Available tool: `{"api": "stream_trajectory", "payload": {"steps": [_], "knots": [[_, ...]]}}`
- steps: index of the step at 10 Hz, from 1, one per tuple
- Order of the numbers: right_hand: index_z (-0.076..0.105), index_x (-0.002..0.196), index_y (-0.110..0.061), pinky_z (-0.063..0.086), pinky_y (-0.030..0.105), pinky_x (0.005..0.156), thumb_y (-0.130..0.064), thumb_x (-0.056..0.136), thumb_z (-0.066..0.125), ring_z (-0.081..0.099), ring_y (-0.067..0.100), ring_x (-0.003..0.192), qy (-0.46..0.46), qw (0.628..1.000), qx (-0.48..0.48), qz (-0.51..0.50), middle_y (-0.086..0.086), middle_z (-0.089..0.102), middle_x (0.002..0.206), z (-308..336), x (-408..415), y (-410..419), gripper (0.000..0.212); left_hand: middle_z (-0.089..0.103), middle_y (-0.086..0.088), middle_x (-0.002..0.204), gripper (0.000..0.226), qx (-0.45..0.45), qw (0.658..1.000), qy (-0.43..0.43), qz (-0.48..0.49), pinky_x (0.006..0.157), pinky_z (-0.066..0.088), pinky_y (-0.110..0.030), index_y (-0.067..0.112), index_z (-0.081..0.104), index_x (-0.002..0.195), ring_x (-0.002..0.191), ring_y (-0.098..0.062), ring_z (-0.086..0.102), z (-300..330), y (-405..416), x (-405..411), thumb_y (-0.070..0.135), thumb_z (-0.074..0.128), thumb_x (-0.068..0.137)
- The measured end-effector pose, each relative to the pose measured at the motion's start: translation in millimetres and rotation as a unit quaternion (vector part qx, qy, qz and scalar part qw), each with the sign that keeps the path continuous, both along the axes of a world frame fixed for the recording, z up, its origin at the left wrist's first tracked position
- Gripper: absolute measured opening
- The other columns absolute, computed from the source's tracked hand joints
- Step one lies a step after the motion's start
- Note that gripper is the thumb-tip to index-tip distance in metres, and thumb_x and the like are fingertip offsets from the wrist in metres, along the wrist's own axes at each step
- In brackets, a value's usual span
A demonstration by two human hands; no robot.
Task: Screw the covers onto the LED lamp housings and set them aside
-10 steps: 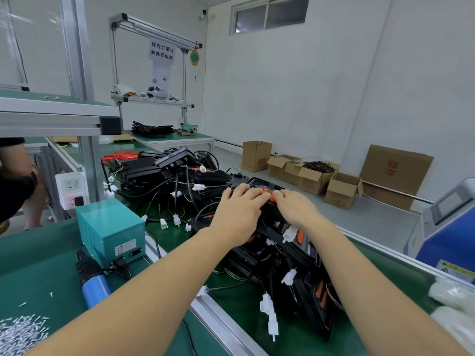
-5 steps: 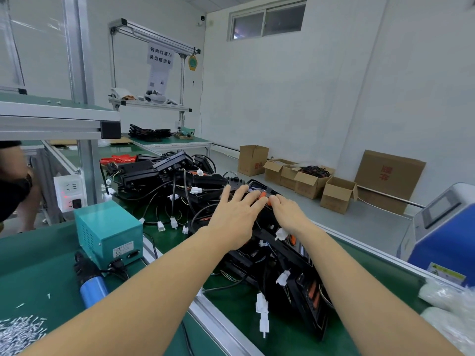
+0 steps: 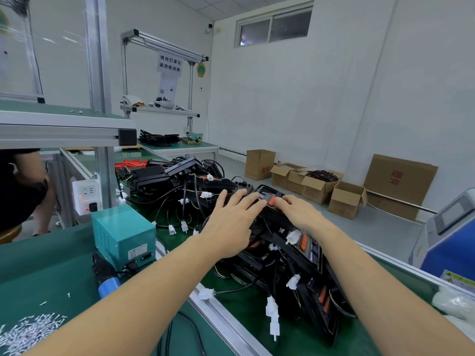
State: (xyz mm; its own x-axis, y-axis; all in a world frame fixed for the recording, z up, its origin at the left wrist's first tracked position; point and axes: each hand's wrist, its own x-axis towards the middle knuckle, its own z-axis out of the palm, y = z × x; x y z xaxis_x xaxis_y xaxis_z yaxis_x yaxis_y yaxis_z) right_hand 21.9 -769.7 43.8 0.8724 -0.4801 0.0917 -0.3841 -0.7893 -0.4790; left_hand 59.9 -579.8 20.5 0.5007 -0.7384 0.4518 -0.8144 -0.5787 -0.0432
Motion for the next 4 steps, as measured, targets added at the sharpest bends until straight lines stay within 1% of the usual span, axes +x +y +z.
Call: {"api": "stream_trajectory", "payload": {"steps": [1,2,4], "knots": [[0.034,0.149,-0.026,0.004,0.058,0.117,-0.060,0.100,0.023,0.034,0.029,0.140,-0.004,1.000,-0.011,-0.021,0.003,0.043,0.150,-2,-2,-1,0.061,0.004,0.011,0.159,0.068,-0.001,1.000,0.017,0.015,0.116,-0.007,-0.045,0.032,0.009,0.151,0.146,-0.014,-0.004,-8,21,0,0.020,0.046,0.095],[0.033,0.150,-0.028,0.000,0.060,0.116,-0.063,0.099,0.020,0.034,0.028,0.140,-0.002,1.000,-0.020,-0.019,0.001,0.044,0.150,0,-6,0,0.062,0.003,0.015,0.159,0.065,-0.020,0.998,0.050,0.045,0.116,-0.008,-0.042,0.034,0.008,0.151,0.146,-0.010,-0.004,-18,48,1,0.023,0.043,0.097],[0.033,0.150,-0.028,-0.003,0.063,0.114,-0.062,0.099,0.018,0.032,0.028,0.141,0.007,1.000,-0.025,-0.018,-0.002,0.037,0.154,8,-4,11,0.063,0.005,0.020,0.157,0.054,-0.074,0.980,0.123,0.137,0.116,-0.008,-0.041,0.036,0.010,0.150,0.145,-0.005,-0.004,-34,107,7,0.034,0.035,0.102]]}}
